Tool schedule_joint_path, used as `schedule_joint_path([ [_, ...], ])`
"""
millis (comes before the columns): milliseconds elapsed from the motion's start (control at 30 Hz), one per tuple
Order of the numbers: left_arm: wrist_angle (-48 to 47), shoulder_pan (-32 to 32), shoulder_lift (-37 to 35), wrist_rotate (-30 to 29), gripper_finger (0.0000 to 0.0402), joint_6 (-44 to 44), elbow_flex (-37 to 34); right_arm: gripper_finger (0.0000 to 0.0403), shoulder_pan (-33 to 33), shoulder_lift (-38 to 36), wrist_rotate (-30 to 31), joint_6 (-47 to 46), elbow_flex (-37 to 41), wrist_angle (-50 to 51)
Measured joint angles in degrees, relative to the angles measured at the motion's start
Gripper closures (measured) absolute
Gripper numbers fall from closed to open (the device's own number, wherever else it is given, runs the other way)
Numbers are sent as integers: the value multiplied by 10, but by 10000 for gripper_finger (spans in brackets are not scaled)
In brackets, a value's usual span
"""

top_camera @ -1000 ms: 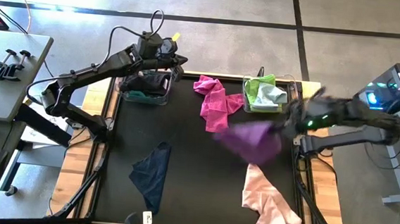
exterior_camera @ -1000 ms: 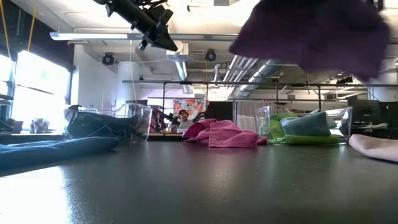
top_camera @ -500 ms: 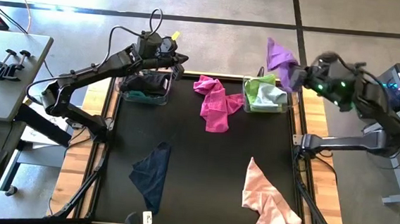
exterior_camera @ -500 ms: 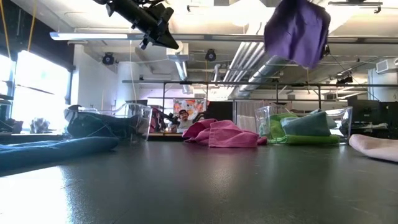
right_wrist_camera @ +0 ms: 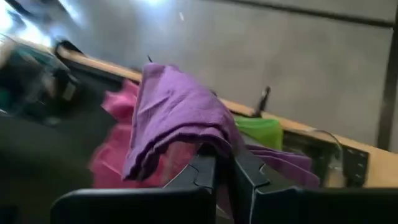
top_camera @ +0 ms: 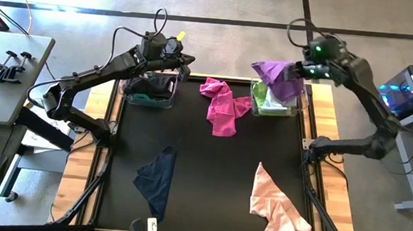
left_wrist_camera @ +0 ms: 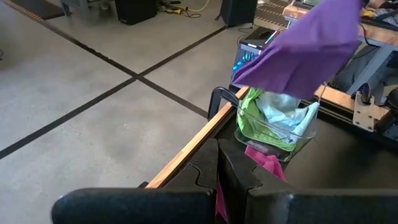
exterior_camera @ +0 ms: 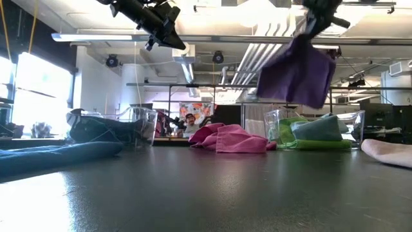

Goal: Sort towels by color in basket
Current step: Put the violet kitchen towel into the left transparent bin

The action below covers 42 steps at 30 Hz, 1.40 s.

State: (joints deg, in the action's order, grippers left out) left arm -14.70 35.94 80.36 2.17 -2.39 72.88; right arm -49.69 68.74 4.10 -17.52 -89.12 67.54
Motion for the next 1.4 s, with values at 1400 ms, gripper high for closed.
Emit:
schedule_joint_path([
  [1400, 1, 12, 0, -16, 402, 26, 0, 321, -43, 440, -118, 265, 0, 60],
])
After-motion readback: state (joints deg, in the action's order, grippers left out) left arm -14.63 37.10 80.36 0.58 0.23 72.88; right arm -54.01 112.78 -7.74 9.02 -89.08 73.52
